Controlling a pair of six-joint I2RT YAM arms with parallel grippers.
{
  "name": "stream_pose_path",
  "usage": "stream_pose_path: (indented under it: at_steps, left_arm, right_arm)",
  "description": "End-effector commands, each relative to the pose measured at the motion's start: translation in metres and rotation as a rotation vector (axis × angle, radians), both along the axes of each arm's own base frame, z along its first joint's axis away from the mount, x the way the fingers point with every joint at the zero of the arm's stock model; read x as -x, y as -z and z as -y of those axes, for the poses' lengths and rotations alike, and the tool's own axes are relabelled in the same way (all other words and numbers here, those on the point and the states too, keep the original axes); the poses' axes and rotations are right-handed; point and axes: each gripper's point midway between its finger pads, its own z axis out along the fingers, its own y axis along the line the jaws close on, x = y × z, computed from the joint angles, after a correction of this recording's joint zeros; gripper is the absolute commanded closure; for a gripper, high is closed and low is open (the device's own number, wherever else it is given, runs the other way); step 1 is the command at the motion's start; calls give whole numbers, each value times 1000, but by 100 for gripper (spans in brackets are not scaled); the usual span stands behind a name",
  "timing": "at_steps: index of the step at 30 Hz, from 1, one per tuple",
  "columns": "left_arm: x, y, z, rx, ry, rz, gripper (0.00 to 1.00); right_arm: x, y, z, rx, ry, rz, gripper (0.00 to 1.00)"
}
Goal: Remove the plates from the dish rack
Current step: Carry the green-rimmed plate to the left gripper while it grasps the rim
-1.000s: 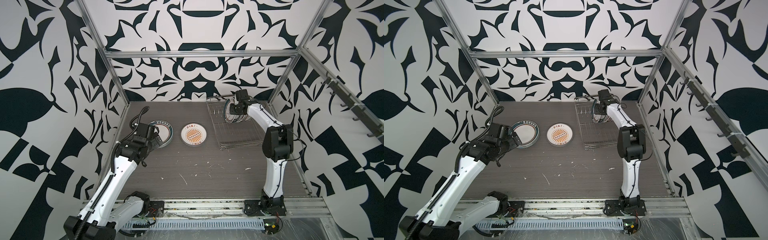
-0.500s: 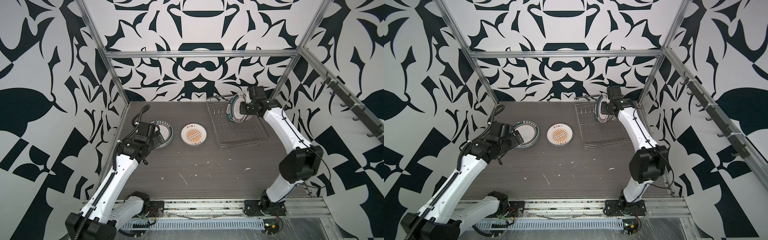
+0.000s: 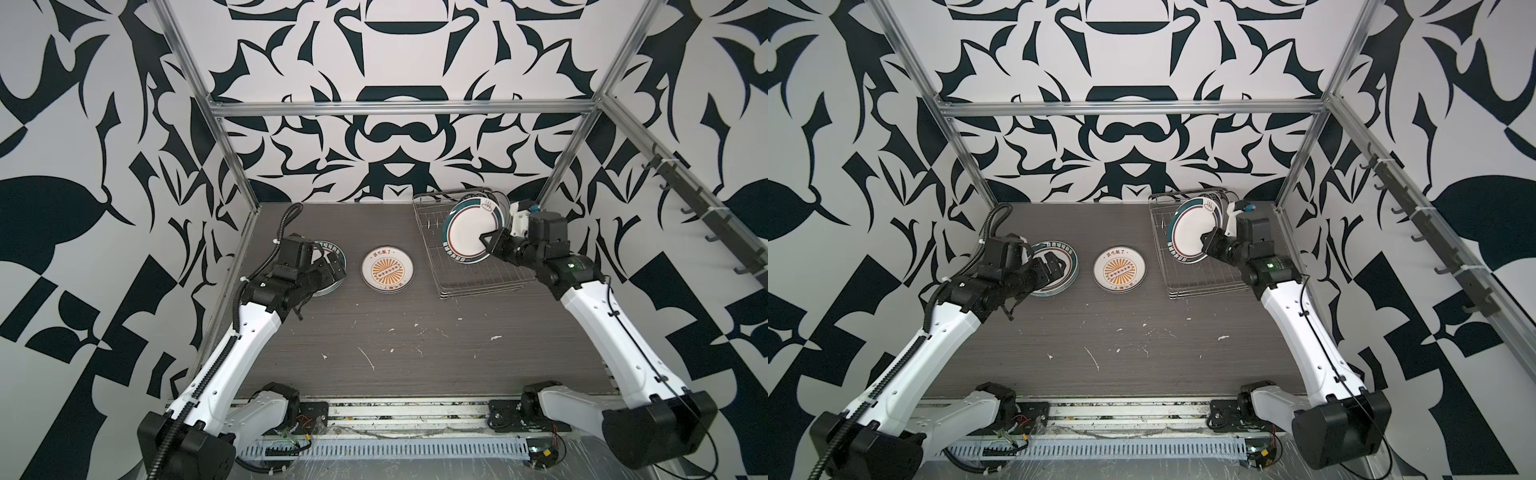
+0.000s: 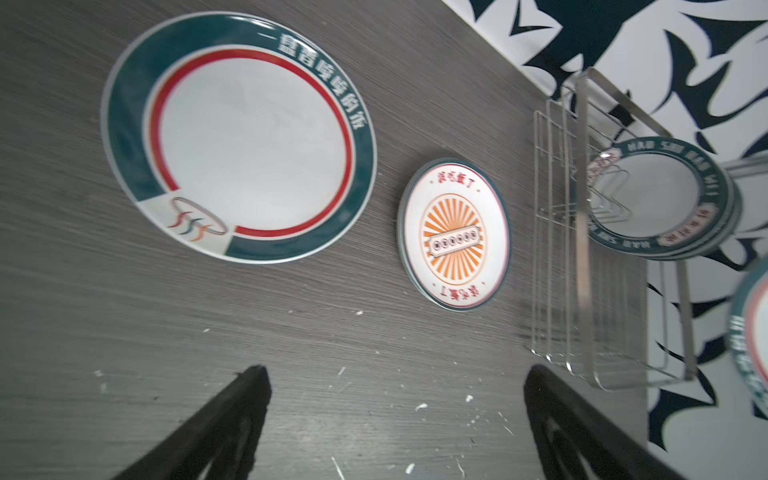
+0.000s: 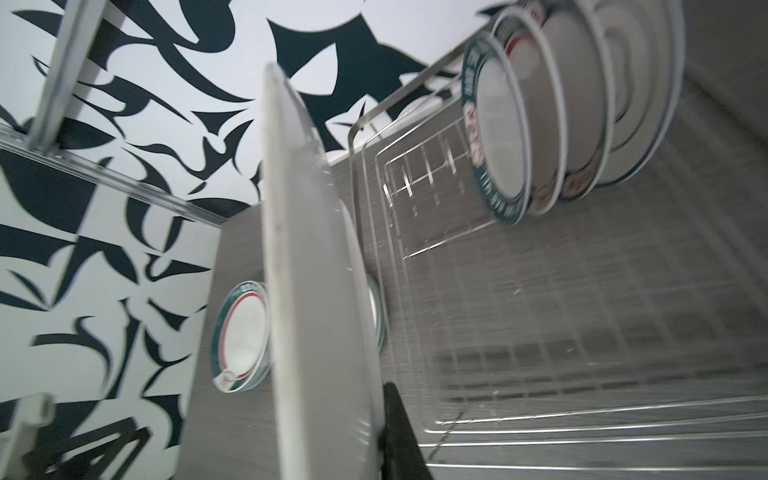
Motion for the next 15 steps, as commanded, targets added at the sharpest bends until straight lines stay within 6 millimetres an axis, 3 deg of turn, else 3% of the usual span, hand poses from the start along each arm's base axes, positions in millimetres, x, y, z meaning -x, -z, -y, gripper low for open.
stream_pose_path:
  at_steps: [1,10,15]
  left_arm:
    - [0,-6,20,107,73,28,0]
    - [1,0,49,241,156,-1,2]
    - [4,-1,54,280,171,8,6]
  right_arm:
    - [-3,-36,-39,-304,-97,70,100]
    - [24,6,-125,-351,-325,-66,100]
    - [26,24,-157,-371,-388,-102,100]
